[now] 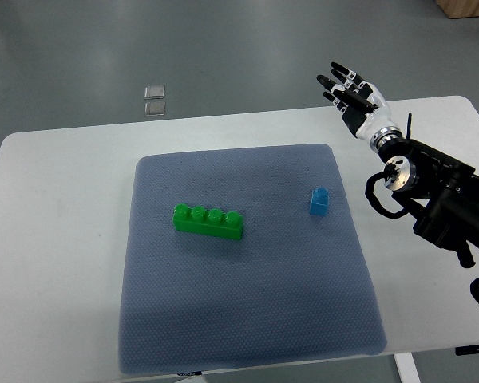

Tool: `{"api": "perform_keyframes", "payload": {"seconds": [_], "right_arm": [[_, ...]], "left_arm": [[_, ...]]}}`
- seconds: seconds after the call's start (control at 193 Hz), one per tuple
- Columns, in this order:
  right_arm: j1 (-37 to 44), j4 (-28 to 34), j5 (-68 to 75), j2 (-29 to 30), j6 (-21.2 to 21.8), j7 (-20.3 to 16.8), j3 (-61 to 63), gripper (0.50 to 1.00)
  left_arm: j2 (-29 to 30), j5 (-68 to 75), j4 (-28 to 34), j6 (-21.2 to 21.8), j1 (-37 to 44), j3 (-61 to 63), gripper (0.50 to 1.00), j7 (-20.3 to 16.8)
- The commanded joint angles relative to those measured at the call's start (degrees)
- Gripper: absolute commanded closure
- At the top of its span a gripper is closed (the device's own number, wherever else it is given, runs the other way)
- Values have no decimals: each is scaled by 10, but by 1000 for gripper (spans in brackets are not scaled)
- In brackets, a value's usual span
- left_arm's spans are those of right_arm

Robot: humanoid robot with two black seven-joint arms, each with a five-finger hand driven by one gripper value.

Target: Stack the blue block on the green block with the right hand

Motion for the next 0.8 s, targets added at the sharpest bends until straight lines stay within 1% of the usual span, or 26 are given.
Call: {"api": "perform_keyframes", "payload": {"seconds": [0.0, 0.186, 0.439, 0.626, 0.796], "right_arm": [[1, 0, 0, 0, 0, 0, 0, 587], [4, 5, 0, -5, 3, 0, 2, 587], [25, 10, -9, -32, 6, 1, 3, 587], [35, 41, -33, -104, 13, -1, -2, 587], [48, 91, -127, -156, 15, -1, -4, 587]], "left_arm": [[0, 0, 1, 0, 0, 0, 500, 0], [0, 0, 0, 0, 0, 0, 500, 0], [0, 0, 0, 0, 0, 0, 500, 0], [0, 1, 0, 0, 0, 0, 500, 0], [0, 1, 0, 0, 0, 0, 500, 0]]}}
